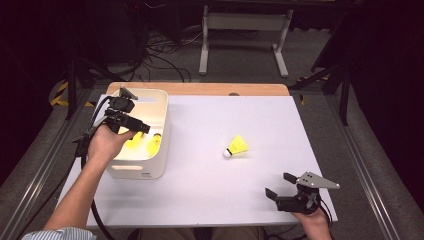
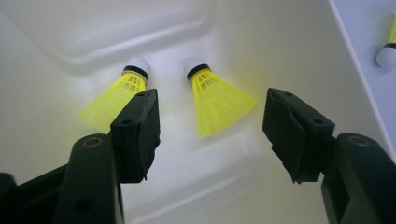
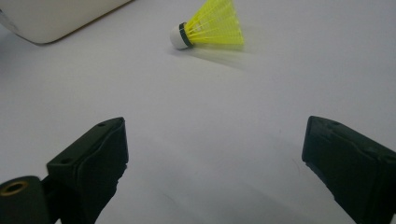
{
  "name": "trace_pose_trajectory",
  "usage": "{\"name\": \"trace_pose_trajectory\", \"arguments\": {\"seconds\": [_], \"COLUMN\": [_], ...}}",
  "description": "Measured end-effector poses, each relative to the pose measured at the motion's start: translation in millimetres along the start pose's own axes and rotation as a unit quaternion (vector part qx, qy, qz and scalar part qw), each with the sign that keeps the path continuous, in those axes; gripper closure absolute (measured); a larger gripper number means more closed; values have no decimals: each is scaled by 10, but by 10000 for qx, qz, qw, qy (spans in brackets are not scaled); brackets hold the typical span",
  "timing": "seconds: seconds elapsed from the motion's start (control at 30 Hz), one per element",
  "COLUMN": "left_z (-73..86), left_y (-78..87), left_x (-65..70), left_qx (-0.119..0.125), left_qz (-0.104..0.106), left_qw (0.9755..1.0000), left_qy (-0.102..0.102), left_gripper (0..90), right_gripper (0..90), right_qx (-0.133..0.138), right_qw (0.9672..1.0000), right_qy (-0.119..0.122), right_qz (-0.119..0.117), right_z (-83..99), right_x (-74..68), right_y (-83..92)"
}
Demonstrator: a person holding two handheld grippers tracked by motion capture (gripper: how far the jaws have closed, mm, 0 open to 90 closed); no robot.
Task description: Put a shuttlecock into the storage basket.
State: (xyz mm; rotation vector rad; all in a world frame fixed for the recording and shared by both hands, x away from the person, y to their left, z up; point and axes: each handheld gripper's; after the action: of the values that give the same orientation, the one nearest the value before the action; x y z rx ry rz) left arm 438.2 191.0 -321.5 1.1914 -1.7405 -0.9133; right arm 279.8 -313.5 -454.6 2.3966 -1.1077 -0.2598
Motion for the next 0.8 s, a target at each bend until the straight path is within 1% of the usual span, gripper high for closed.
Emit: {"name": "trace_pose_trajectory", "arguments": {"seconds": [0.53,0.8], "left_z": [16,25], "left_y": [64,83], "left_x": [135,183], "left_qx": [79,119], "left_qz": [107,166], "left_qw": [9997,9995], "left_qy": [-199,-240], "left_gripper": [366,363], "right_gripper": [74,74], "right_qx": [-4,-15], "right_qw": [10000,10000], "right_qy": [2,1], "right_qz": [-20,-29], "right_z": [0,0], "right_x": [-3,-2], "right_y": [-2,-4]}}
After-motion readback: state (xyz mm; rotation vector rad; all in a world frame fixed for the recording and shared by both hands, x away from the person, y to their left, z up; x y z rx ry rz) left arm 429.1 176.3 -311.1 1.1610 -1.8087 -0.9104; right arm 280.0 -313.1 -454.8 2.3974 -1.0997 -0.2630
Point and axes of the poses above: each handheld gripper's, and its own axes: y roughly backward along the jaws, z roughly out of its underside, x roughly to its right, and after that the axes turned 10 degrees about y, right-handed
